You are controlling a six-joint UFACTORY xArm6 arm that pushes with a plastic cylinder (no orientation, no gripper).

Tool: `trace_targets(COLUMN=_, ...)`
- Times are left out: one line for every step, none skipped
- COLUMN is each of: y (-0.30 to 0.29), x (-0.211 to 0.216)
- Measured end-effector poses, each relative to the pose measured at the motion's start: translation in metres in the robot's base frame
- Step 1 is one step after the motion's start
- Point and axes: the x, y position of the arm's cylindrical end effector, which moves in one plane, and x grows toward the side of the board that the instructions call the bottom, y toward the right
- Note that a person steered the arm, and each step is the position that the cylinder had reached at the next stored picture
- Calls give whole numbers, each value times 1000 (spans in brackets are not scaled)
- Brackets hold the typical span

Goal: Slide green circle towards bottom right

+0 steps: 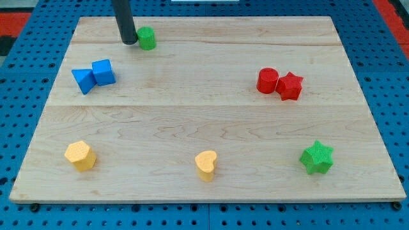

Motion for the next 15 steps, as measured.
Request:
trace_targets(y=-26, x=-30)
trace_targets(y=-26, x=-69)
trace_targets(y=-6, x=-69)
trace_targets(y=16, x=-69)
trace_targets(y=31, x=-69)
trace_targets(y=39, x=-67)
trace_targets(y=29, x=-55)
trace_targets(y=1, x=-55)
trace_targets(y=-7, x=-38)
trace_targets(y=-6, x=-16)
trace_targets(y=15, x=-7)
trace_targets(y=37, x=-10)
trace_targets(y=51, x=-29)
trace_targets(y=66, x=-20)
trace_targets(y=72, x=-3)
